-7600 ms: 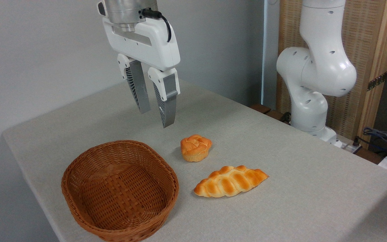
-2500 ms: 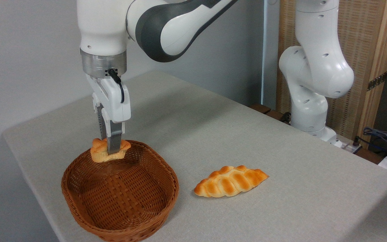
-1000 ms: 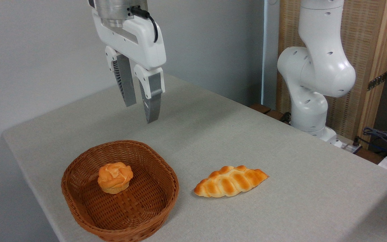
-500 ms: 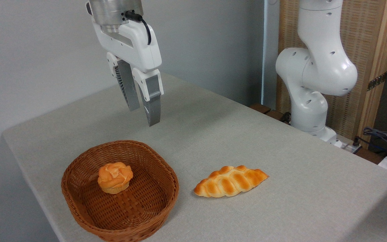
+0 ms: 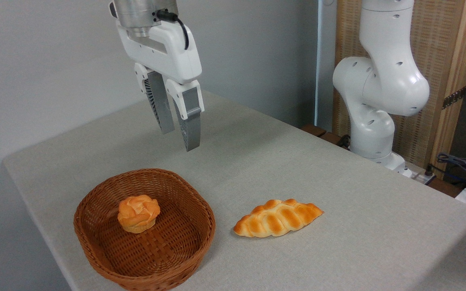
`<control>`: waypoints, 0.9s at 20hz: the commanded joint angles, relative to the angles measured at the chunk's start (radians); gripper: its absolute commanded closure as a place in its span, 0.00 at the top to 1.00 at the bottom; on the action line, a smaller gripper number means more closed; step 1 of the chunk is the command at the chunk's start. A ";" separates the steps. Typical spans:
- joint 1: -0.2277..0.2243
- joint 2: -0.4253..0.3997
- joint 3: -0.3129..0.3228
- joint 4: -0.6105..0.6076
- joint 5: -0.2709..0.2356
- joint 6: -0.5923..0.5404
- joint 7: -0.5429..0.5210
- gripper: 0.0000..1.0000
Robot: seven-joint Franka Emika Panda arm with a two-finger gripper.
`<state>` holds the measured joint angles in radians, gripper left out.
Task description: Put bread into the basket
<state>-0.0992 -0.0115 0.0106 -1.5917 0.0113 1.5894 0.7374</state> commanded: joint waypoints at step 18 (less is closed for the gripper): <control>-0.024 -0.013 0.032 -0.019 0.004 -0.005 0.003 1.00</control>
<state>-0.1299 -0.0150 0.0436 -1.6014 0.0113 1.5894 0.7385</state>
